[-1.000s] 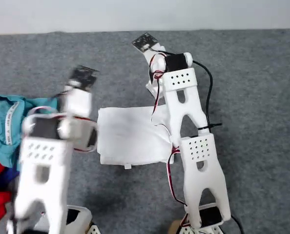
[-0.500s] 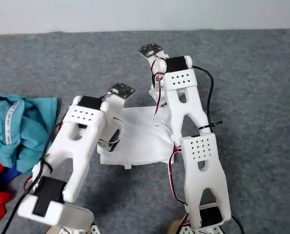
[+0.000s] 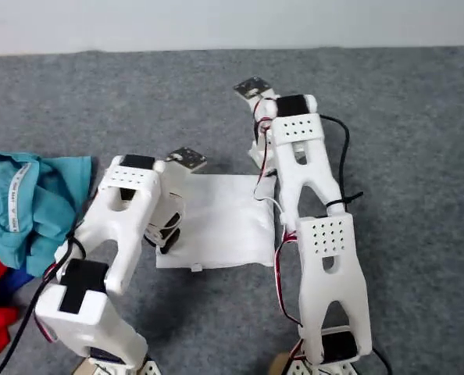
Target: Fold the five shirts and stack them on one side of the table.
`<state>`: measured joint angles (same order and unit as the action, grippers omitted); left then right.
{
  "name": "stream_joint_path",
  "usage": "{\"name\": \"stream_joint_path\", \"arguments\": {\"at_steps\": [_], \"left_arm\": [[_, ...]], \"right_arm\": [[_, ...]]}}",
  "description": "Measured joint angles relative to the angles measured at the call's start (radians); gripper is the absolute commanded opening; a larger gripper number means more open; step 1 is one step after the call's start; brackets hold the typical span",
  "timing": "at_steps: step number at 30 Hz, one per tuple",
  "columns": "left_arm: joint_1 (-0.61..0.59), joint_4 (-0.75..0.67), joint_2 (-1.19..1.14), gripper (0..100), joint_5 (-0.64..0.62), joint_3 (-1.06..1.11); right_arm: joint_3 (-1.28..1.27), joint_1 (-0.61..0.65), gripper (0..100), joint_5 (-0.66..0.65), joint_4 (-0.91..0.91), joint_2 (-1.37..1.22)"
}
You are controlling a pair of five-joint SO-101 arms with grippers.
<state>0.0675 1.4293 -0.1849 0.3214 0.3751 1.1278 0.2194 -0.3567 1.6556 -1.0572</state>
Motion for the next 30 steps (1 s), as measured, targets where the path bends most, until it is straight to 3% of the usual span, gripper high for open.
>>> {"name": "stream_joint_path", "arguments": {"at_steps": [7, 17, 24, 30], "left_arm": [[-0.003, 0.021, 0.015, 8, 0.0, -0.092], [0.046, 0.11, 0.218, 8, 0.002, -0.127], [0.034, 0.147, 0.242, 8, 0.005, -0.127], [-0.107, 0.18, 0.327, 8, 0.003, -0.144]], "right_arm": [[0.031, 0.009, 3.5, -0.008, 0.003, -0.002], [0.195, 0.046, 3.5, 0.018, 0.1, 0.003], [0.023, 0.055, 3.5, 0.034, 0.101, 0.132], [-0.201, 0.055, 3.5, 0.141, 0.101, 0.322]]}}
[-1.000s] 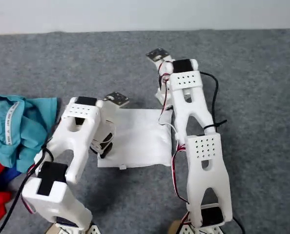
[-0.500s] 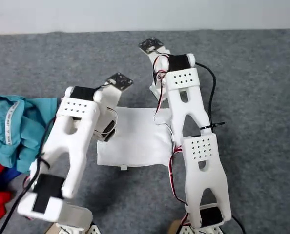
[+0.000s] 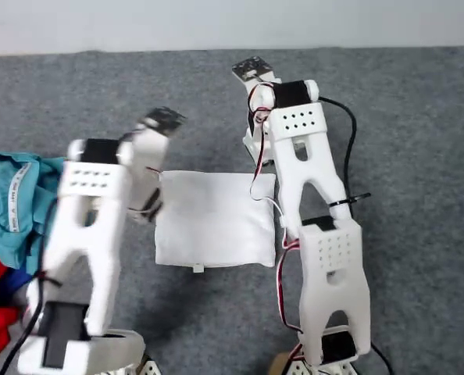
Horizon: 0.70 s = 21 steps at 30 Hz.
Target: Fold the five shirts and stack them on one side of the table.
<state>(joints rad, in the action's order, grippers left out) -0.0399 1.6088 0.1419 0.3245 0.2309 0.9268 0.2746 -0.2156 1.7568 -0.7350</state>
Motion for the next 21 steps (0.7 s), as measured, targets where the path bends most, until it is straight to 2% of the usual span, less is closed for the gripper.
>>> {"name": "stream_joint_path", "arguments": {"at_steps": [6, 10, 16, 21], "left_arm": [[-0.16, 0.077, 0.163, 4, 0.002, -0.02], [-0.262, 0.114, 0.256, 4, 0.002, -0.02], [-0.423, 0.118, 0.302, 4, 0.002, -0.02], [-0.474, 0.118, 0.311, 4, 0.003, 0.0]], "right_arm": [[-0.304, 0.017, 5.1, 0.146, 0.0, 0.209], [-0.413, 0.052, 16.7, 0.267, 0.0, 0.255], [-0.422, 0.092, 29.3, 0.474, 0.0, 0.255], [-0.422, 0.126, 41.2, 0.598, 0.0, 0.255]]}}
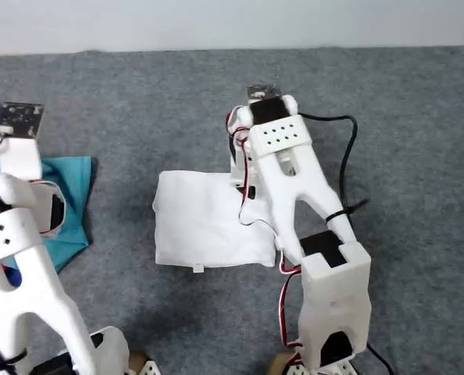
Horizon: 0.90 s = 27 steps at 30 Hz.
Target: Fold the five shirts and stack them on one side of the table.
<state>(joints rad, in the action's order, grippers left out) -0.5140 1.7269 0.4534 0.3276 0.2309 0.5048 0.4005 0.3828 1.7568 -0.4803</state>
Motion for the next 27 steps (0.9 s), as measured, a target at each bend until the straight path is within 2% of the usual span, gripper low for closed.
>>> {"name": "stream_joint_path", "arguments": {"at_steps": [6, 17, 23, 27], "left_arm": [[-0.005, 0.002, 0.003, 4, 0.012, 0.051], [-0.005, 0.003, 0.003, 4, 0.012, 0.054], [-0.005, 0.003, 0.003, 4, 0.012, 0.054], [-0.005, 0.003, 0.003, 4, 0.012, 0.054]], "right_arm": [[0.0, 0.041, 39.3, 0.061, 0.0, -0.068], [0.0, 0.089, 37.7, 0.066, -0.08, -0.265], [0.018, 0.089, 15.3, 0.066, -0.118, -0.334], [0.02, 0.087, 0.8, -0.005, -0.118, -0.341]]}}
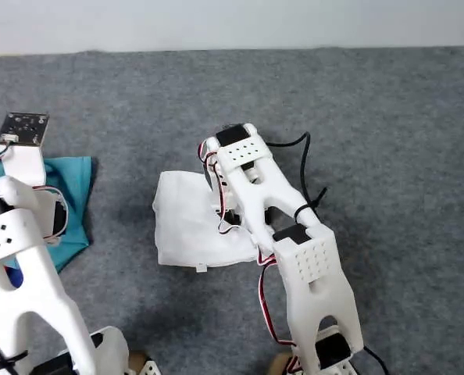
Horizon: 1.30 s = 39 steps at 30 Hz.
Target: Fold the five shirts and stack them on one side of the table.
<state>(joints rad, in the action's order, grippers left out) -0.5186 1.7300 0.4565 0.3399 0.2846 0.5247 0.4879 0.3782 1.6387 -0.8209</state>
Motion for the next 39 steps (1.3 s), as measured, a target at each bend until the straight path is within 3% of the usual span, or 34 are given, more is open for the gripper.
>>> {"name": "stream_joint_path", "arguments": {"at_steps": [13, 27, 33, 39], "left_arm": [[0.0, 0.0, 0.0, 4, 0.0, 0.0], [0.0, 0.0, 0.0, 4, 0.0, 0.0], [0.0, 0.0, 0.0, 4, 0.0, 0.0], [0.0, 0.0, 0.0, 4, 0.0, 0.0]], "right_arm": [[0.002, -0.075, 1.0, -0.14, 0.075, 0.017], [0.005, -0.42, 0.9, -0.818, 0.077, 0.133], [0.196, -0.433, 0.9, -1.115, -0.012, 0.046], [0.502, -0.404, 0.9, -1.263, -0.043, -0.132]]}}
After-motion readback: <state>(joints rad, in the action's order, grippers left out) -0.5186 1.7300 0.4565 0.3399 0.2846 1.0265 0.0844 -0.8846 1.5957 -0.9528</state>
